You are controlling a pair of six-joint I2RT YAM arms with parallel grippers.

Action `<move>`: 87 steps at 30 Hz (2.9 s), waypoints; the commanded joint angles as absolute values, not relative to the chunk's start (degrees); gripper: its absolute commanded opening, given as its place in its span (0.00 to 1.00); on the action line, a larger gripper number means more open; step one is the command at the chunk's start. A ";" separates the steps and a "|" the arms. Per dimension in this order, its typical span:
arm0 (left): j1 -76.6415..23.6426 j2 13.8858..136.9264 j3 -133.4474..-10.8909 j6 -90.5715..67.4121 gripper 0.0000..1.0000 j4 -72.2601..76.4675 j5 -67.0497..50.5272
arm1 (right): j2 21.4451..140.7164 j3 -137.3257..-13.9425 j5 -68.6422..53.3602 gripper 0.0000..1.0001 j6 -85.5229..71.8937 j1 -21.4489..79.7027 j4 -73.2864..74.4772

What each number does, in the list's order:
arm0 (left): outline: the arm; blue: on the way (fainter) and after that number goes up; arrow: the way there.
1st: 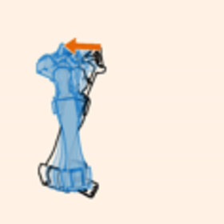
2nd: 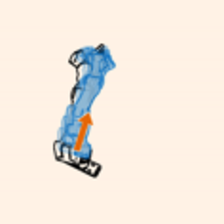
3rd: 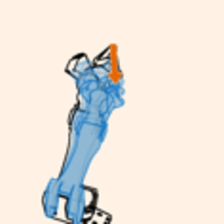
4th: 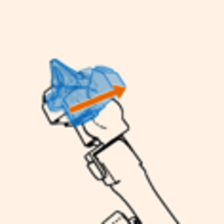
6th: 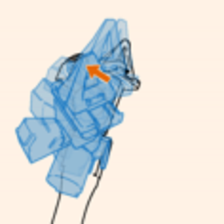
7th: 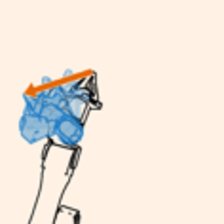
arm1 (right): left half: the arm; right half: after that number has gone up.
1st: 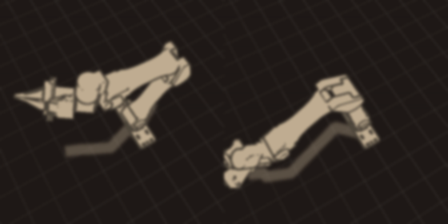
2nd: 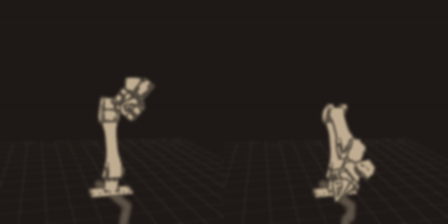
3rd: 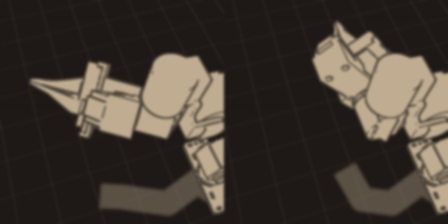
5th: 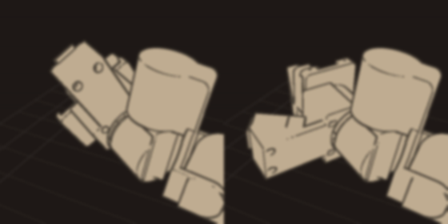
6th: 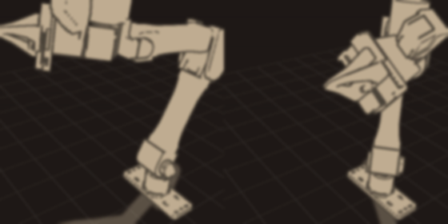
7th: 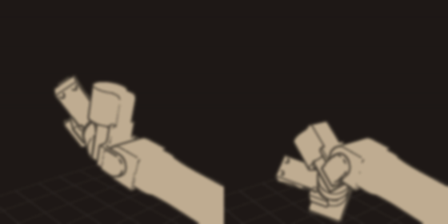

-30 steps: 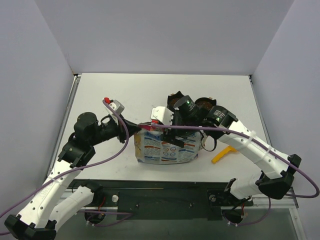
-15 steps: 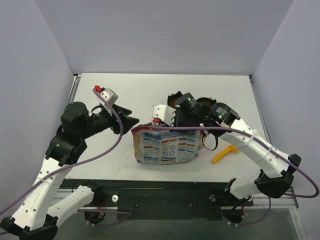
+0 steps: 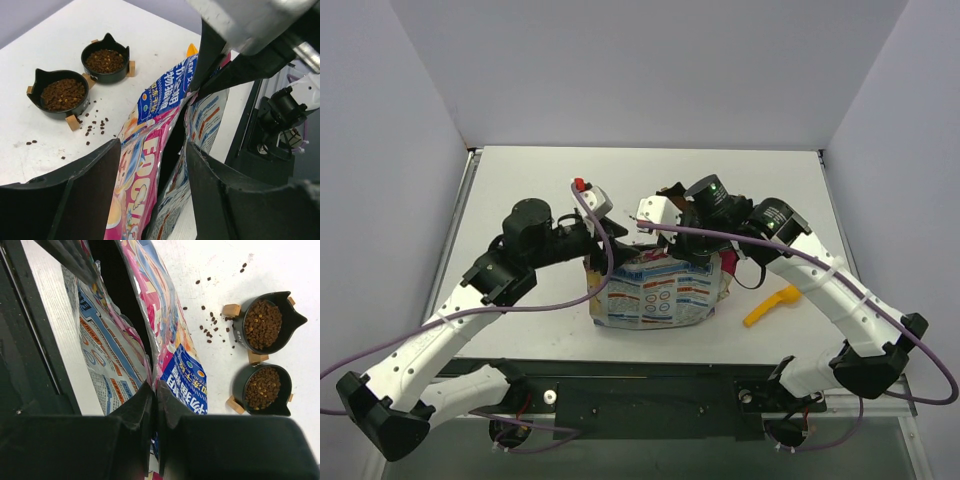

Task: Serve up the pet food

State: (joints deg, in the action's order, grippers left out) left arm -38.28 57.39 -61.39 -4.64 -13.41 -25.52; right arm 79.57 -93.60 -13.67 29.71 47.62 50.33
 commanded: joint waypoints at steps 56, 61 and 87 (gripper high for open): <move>-41.40 56.60 -61.60 8.95 0.14 -23.89 -18.63 | 67.59 -79.37 -10.63 0.00 25.31 49.22 35.60; -38.15 56.34 -63.11 9.33 0.00 -26.72 -24.16 | 67.41 -79.10 -9.67 0.00 26.45 48.16 36.12; -34.63 55.46 -63.90 0.36 0.00 -20.93 -31.81 | 73.21 -81.65 -9.40 0.45 27.25 55.81 32.79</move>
State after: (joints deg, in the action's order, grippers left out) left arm -36.03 55.20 -61.25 4.84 -25.41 -26.59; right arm 70.91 -79.26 -9.23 27.29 53.21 34.61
